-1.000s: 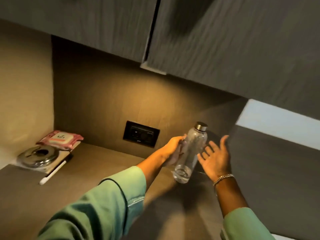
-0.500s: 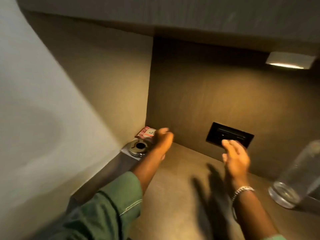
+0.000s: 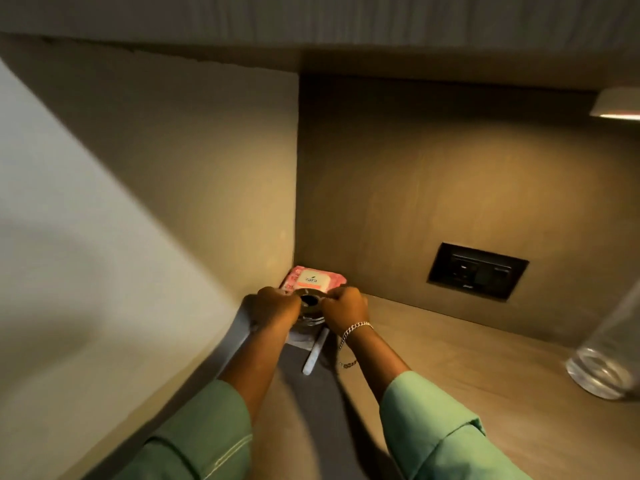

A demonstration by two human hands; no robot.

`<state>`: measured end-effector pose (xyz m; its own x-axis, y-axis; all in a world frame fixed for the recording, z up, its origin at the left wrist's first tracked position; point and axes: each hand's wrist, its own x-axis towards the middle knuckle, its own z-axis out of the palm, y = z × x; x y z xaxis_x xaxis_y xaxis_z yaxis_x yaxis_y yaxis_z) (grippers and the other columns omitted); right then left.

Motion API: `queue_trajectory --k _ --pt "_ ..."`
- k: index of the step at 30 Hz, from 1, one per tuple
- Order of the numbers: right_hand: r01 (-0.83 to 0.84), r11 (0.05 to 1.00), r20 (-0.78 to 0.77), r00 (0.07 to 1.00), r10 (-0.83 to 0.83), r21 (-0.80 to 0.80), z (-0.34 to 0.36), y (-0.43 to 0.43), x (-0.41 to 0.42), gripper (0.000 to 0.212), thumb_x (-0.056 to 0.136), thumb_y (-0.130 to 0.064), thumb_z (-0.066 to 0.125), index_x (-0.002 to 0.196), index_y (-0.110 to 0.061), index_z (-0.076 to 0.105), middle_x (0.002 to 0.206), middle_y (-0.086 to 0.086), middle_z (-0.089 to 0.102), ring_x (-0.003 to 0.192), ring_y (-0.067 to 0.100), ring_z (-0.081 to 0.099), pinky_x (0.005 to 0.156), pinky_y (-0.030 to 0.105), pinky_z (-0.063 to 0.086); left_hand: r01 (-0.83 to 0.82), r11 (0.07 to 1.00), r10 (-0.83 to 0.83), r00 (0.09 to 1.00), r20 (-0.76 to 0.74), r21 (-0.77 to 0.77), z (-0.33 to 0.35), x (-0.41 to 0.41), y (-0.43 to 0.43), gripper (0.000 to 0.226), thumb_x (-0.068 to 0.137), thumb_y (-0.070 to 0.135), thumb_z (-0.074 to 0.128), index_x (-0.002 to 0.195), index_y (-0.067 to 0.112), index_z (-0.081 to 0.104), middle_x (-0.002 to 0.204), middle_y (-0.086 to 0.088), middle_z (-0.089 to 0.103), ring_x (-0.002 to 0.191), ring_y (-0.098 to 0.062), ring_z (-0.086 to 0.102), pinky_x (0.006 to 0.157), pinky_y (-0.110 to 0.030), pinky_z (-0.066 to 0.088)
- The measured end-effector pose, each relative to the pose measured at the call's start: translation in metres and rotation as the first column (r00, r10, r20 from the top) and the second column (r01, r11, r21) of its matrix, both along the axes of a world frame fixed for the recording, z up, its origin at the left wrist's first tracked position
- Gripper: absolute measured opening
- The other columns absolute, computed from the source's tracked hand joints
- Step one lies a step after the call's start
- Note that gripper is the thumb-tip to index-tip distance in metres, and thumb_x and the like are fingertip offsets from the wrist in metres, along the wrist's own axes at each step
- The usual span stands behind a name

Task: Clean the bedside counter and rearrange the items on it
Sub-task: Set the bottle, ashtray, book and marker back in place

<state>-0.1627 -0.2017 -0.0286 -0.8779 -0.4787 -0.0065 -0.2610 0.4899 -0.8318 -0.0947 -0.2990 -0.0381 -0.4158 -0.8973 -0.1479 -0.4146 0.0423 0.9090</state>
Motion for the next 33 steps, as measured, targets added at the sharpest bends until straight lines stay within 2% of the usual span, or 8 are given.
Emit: queue_trajectory --k 3,8,12,16,22,26,30,33 --pt "0.198 0.975 0.004 0.980 -0.198 -0.100 0.002 0.046 -0.024 0.021 0.074 -0.011 0.063 0.090 -0.009 0.076 0.090 0.013 0.076 0.092 0.027 0.068 0.078 0.029 0.051 0.100 0.995 -0.104 0.981 -0.165 -0.029 0.003 -0.033 0.028 0.014 0.070 0.006 0.072 0.084 0.006 0.074 0.089 -0.005 0.071 0.087 -0.023 0.067 0.080 -0.036 0.057" --pt "0.410 0.911 -0.018 0.911 -0.411 -0.043 -0.007 0.158 -0.075 0.021 0.075 -0.007 0.067 0.094 -0.002 0.074 0.099 0.019 0.075 0.098 0.031 0.069 0.088 0.036 0.052 0.500 0.855 -0.471 0.859 -0.198 0.138 -0.012 -0.103 0.119 0.017 0.064 0.004 0.079 0.080 0.002 0.076 0.080 -0.012 0.075 0.070 -0.022 0.066 0.071 -0.037 0.060" --pt "0.574 0.819 -0.044 0.818 -0.573 -0.002 -0.017 0.240 -0.107 0.030 0.074 -0.005 0.066 0.104 -0.004 0.073 0.109 0.016 0.073 0.106 0.030 0.066 0.093 0.035 0.051 0.553 0.791 -0.534 0.833 -0.144 0.264 -0.028 -0.154 0.200 0.015 0.054 0.008 0.083 0.066 0.005 0.073 0.079 -0.019 0.075 0.075 -0.031 0.072 0.073 -0.052 0.061" --pt "0.591 0.803 -0.126 0.805 -0.580 0.076 -0.024 0.279 -0.123 0.022 0.078 -0.005 0.060 0.094 -0.009 0.075 0.099 0.015 0.075 0.096 0.031 0.067 0.084 0.035 0.053 0.549 0.812 -0.555 0.831 -0.029 0.199 -0.037 -0.178 0.244 0.006 0.056 0.016 0.076 0.056 0.015 0.070 0.066 -0.005 0.074 0.070 -0.025 0.072 0.072 -0.042 0.063" --pt "0.523 0.806 -0.286 0.845 -0.451 0.276 -0.032 0.273 -0.130 0.029 0.083 -0.019 0.053 0.106 -0.011 0.069 0.113 0.017 0.068 0.103 0.034 0.063 0.086 0.036 0.051 0.512 0.844 -0.509 0.859 -0.058 0.161 -0.030 -0.172 0.233 0.024 0.065 0.008 0.065 0.052 0.028 0.069 0.056 0.009 0.070 0.061 -0.013 0.070 0.072 -0.033 0.062" --pt "0.330 0.926 -0.470 0.857 -0.212 0.184 -0.033 0.213 -0.107 0.033 0.084 -0.017 0.059 0.115 -0.006 0.064 0.119 0.018 0.065 0.114 0.034 0.055 0.103 0.037 0.037 0.447 0.895 -0.438 0.880 -0.183 0.008 -0.016 -0.153 0.169 0.022 0.075 0.000 0.060 0.088 0.012 0.073 0.089 -0.021 0.076 0.086 -0.038 0.071 0.080 -0.044 0.058" --pt "-0.073 0.979 -0.266 0.956 0.123 0.191 -0.031 0.125 -0.040 0.030 0.085 -0.031 0.058 0.112 -0.019 0.065 0.106 0.010 0.069 0.100 0.028 0.063 0.088 0.034 0.048 0.295 0.929 -0.331 0.932 -0.144 -0.225 -0.006 -0.109 0.081 0.025 0.080 -0.005 0.054 0.093 0.003 0.073 0.097 -0.020 0.075 0.093 -0.033 0.069 0.077 -0.026 0.049" --pt "-0.236 0.949 -0.203 0.939 0.278 0.210 -0.041 0.070 0.004 0.034 0.081 -0.038 0.058 0.109 -0.019 0.064 0.103 0.013 0.070 0.096 0.033 0.065 0.080 0.034 0.050 0.178 0.904 -0.237 0.965 -0.110 -0.388 -0.008 -0.065 0.025 0.024 0.078 -0.006 0.054 0.085 0.005 0.074 0.094 -0.017 0.076 0.091 -0.030 0.069 0.074 -0.016 0.048"
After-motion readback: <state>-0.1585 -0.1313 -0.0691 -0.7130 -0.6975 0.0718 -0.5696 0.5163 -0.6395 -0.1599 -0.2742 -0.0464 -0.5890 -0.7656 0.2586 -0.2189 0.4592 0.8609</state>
